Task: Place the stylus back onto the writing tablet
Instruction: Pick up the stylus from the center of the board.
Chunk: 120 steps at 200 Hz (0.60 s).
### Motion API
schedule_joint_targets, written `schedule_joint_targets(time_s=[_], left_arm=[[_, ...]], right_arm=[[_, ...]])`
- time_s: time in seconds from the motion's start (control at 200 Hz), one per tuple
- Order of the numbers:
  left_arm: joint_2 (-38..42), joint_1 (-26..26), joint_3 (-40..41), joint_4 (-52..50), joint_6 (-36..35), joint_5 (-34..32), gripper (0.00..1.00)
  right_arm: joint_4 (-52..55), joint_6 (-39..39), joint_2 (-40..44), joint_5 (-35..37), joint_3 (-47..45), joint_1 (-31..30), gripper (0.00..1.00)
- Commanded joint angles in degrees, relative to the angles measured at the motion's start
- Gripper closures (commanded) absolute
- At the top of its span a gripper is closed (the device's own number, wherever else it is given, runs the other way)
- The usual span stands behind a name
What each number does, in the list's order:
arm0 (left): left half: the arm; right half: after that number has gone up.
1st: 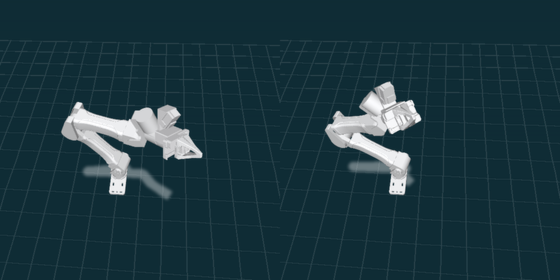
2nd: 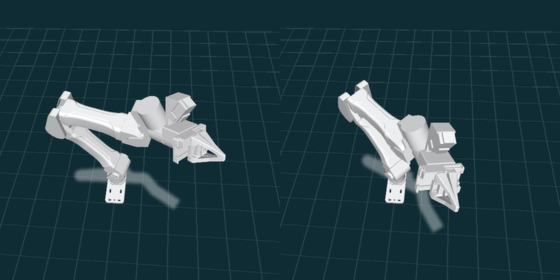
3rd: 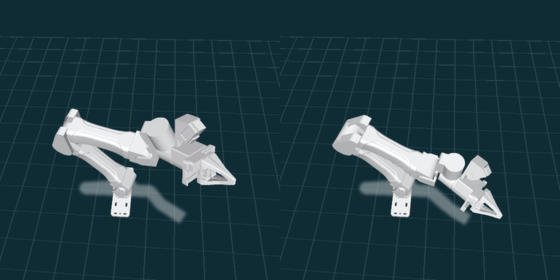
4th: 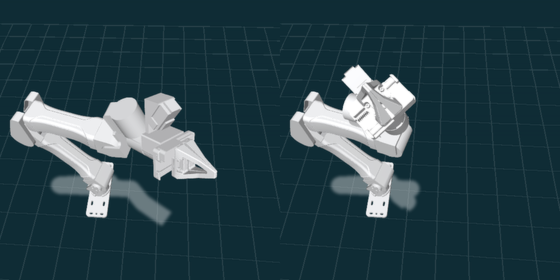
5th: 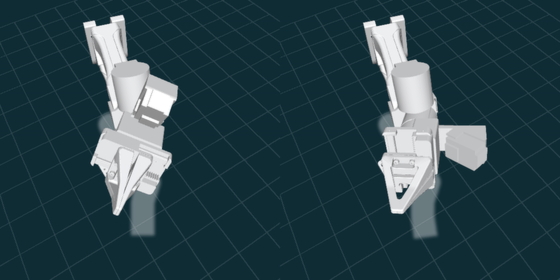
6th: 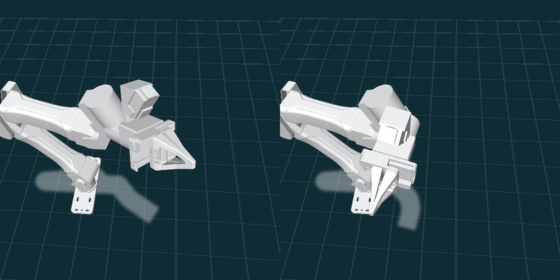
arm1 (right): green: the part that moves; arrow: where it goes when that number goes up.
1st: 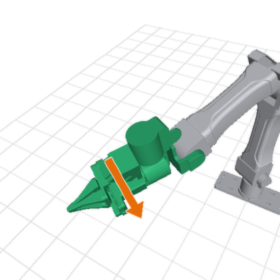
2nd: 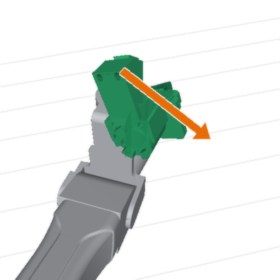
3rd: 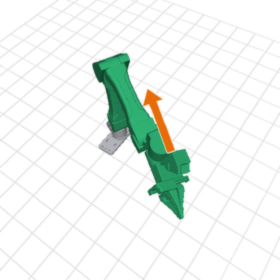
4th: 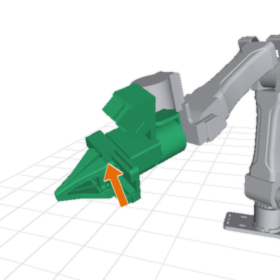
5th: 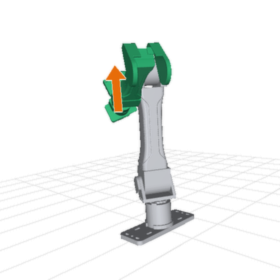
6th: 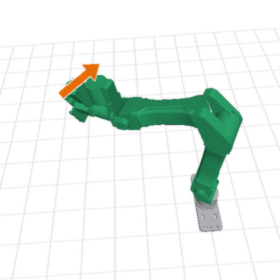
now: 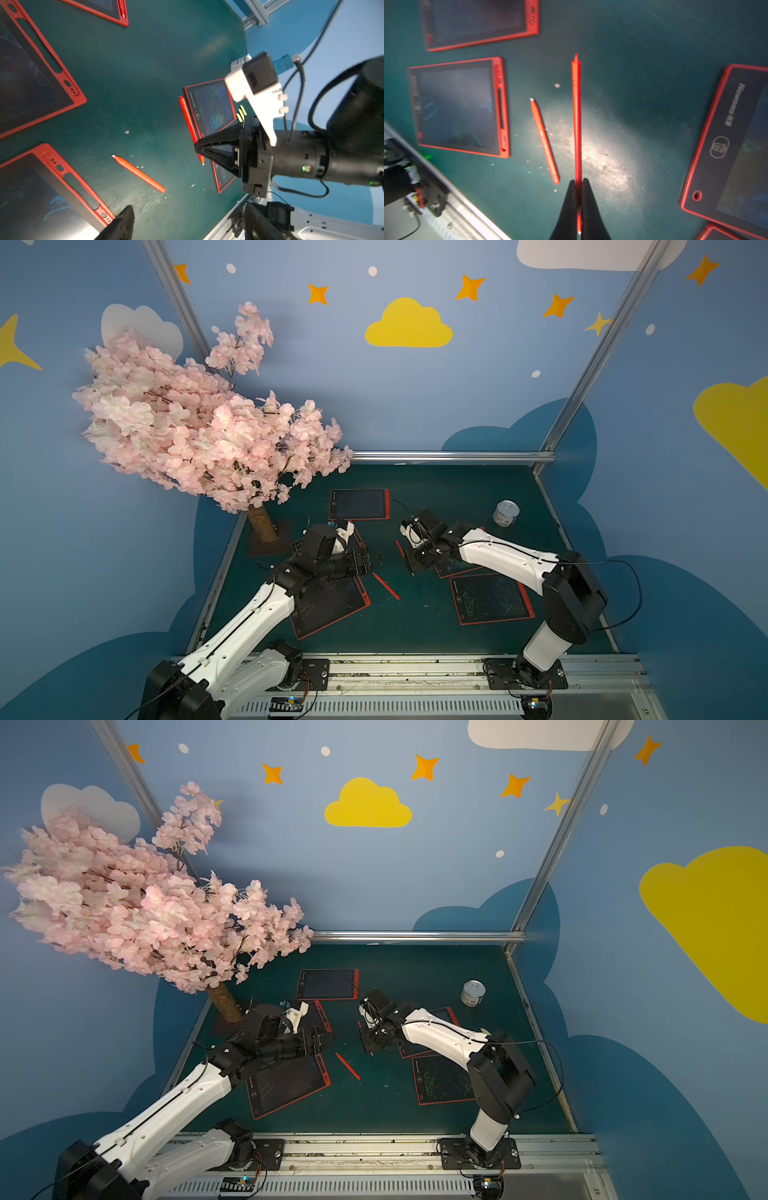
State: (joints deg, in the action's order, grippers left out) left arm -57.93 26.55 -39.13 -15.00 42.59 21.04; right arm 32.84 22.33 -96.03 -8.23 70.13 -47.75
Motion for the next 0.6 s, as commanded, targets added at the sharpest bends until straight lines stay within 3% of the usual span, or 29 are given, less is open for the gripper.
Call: schedule_joint_targets(time_s=[0.0, 0.285, 0.596], left_arm=[[-0.99, 0.26, 1.52, 9.51, 5.92, 2.03, 0.25], [-7.7, 1.14, 2.91, 20.75, 9.88, 2.97, 0.39], [-16.41, 2.19, -0.31, 25.62, 12.81, 4.38, 0.48]], right_arm=[[-0.58, 0.92, 2.25, -3.11, 0.58, 0.43, 0.98], [-1.15, 1.24, 4.55, -6.62, 0.66, 0.72, 0.98], [-3.09, 2.06, 4.66, -7.86, 0.55, 0.72, 0.98]])
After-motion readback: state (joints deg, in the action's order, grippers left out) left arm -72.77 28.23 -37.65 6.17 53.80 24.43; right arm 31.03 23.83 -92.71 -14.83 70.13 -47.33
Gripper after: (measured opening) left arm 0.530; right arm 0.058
